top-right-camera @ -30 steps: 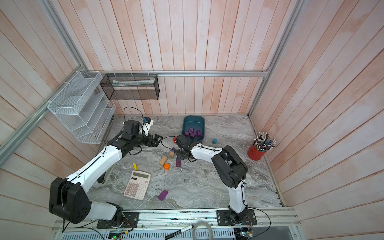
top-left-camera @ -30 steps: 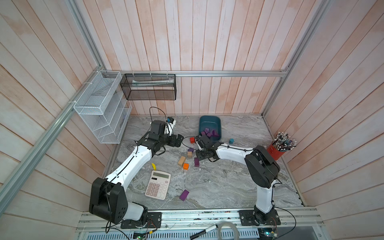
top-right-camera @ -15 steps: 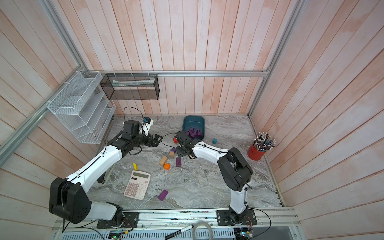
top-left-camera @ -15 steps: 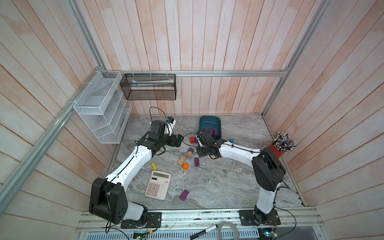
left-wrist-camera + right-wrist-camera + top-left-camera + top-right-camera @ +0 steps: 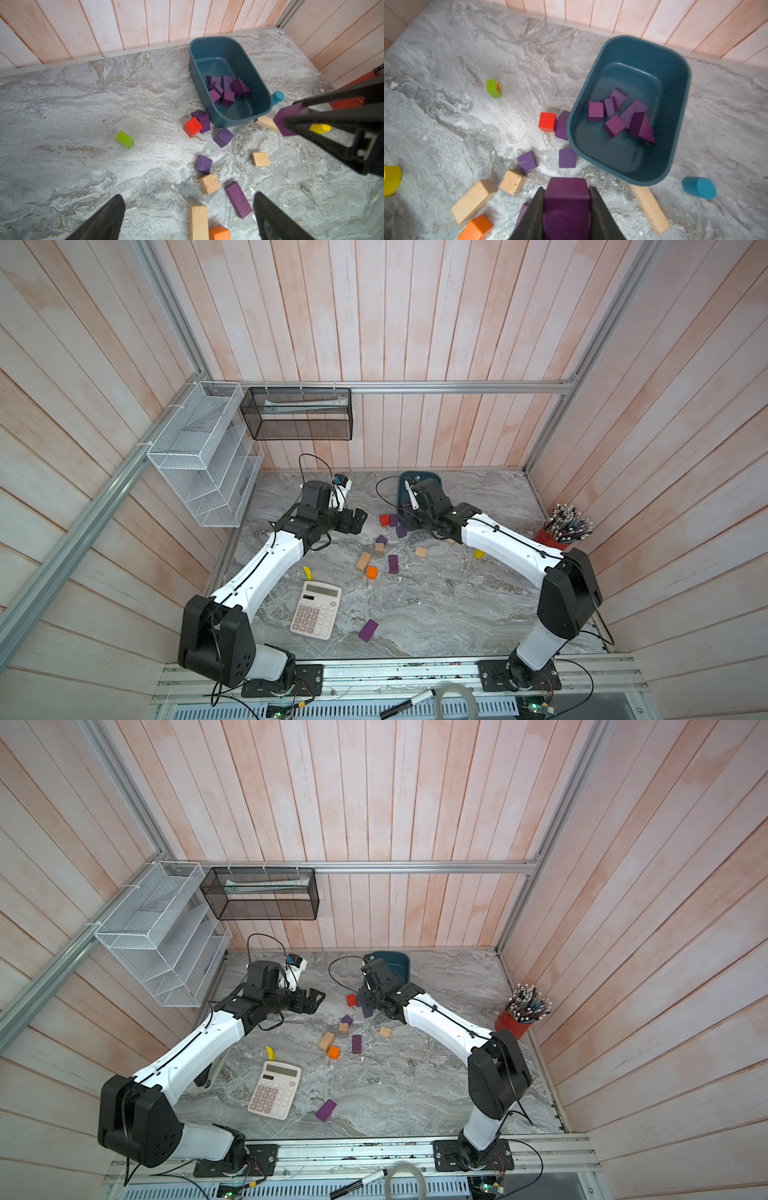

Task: Pick purple bricks into the storage bin
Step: Pick up the building block from the center of the board, then place the building block in the storage box.

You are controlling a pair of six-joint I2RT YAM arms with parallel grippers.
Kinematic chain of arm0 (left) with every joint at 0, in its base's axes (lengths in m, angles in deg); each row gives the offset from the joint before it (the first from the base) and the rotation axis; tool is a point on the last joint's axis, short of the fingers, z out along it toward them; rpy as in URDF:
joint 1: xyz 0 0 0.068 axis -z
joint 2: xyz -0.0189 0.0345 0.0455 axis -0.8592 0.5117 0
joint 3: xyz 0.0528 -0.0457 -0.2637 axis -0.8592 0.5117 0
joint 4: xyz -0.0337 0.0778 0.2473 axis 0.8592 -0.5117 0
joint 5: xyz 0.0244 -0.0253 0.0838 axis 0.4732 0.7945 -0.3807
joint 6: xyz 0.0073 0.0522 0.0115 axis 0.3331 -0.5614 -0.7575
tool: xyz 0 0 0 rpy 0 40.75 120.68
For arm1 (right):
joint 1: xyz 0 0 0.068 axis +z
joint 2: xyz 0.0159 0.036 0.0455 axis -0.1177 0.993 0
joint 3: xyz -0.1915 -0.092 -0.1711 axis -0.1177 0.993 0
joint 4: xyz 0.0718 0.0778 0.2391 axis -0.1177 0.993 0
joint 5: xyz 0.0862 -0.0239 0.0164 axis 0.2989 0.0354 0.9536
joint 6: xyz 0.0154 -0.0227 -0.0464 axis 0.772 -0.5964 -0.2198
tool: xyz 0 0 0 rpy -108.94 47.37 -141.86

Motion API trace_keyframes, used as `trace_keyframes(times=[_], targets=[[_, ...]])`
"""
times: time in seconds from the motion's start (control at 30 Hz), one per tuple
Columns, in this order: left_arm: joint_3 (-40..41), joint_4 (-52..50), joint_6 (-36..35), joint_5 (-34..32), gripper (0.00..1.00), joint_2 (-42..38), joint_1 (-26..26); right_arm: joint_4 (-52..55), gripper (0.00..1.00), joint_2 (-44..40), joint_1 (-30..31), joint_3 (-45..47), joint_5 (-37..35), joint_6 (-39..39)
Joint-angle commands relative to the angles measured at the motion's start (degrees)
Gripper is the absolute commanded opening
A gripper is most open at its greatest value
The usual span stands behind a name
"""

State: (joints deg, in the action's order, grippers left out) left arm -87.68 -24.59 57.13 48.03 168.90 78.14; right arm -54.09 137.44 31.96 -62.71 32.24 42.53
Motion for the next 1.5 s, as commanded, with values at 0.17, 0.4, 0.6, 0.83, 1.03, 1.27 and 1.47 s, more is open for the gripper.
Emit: trace_keyframes(times=[0.17,0.4,0.6,0.83,1.03,1.27,1.47], targets=[[-0.9,-0.7,0.3,-0.2,0.97,1.0,1.1,-3.6,0.23,1.7,-7.8,-2.8,3.4,-0.4],[-1.1,-1.0,0.1,-0.3,0.97,1.4,2.3,-3.7,0.23,9.7,-12.8,-10.0,5.4,-0.7],[-1.0,-1.0,-0.1,-0.6,0.97,0.7,3.1,-4.3,0.23,15.9,-14.8,-15.3,5.9,0.0],[-1.1,-0.6,0.6,1.1,0.97,0.8,4.5,-4.7,0.23,22.4,-15.9,-21.1,5.4,0.9],[-0.9,-0.7,0.2,0.2,0.97,-0.3,5.1,-3.5,0.23,28.8,-16.0,-27.3,4.8,0.9],[-0.9,-1.0,-0.5,-1.4,0.97,-0.6,5.2,-1.0,0.23,33.8,-16.4,-33.5,3.5,-0.7],[-0.7,-1.0,-0.8,-2.0,0.97,-0.8,5.1,-0.6,0.23,35.6,-17.3,-35.4,3.7,-0.7]])
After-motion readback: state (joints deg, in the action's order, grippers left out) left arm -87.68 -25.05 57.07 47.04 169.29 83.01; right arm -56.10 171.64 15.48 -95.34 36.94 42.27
